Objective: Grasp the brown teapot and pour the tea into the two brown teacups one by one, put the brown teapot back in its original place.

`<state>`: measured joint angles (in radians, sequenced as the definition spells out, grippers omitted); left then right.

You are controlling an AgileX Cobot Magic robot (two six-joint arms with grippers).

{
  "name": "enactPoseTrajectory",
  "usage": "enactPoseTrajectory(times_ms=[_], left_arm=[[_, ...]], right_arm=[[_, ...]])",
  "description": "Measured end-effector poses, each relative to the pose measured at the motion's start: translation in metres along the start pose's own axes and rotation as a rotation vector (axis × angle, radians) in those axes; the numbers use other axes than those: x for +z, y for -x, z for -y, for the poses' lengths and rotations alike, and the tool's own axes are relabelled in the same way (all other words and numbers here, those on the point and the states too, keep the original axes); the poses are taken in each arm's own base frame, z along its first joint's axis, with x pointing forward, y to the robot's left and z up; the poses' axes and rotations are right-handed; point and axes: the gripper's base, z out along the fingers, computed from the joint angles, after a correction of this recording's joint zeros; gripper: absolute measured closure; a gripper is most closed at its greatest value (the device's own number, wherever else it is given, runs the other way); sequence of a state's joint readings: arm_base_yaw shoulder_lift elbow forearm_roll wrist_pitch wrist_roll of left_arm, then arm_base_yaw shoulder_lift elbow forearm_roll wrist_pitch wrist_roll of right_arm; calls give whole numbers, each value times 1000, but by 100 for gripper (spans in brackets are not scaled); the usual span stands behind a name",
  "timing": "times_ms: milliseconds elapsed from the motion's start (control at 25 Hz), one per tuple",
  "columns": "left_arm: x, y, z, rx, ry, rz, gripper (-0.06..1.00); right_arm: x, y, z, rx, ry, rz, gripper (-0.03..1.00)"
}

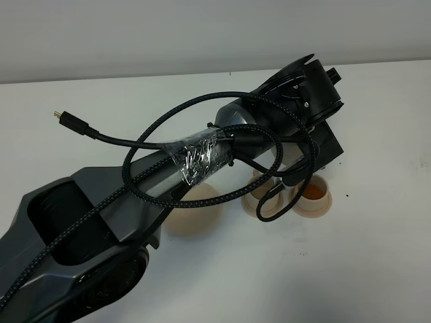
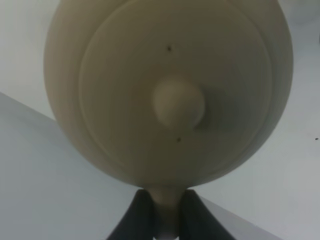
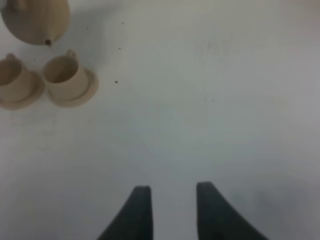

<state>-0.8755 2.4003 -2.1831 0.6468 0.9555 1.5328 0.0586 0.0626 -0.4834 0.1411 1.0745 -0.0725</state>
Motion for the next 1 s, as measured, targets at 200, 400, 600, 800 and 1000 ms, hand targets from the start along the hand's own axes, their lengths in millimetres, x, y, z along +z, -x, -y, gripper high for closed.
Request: enactPoseTrajectory(times_ms=[200,400,600,800,1000], left_arm=[[0,0,0,1,0,-1,82],[0,0,0,1,0,-2,82],[0,0,0,20,0,-2,82],[0,0,0,31,1,-3,82],[0,0,-1,48,6,-4,82]], right_arm=[[0,0,0,0,0,0,73],[0,0,0,0,0,0,73],[0,0,0,0,0,0,73],[0,0,0,0,0,0,73],[0,0,0,0,0,0,73]])
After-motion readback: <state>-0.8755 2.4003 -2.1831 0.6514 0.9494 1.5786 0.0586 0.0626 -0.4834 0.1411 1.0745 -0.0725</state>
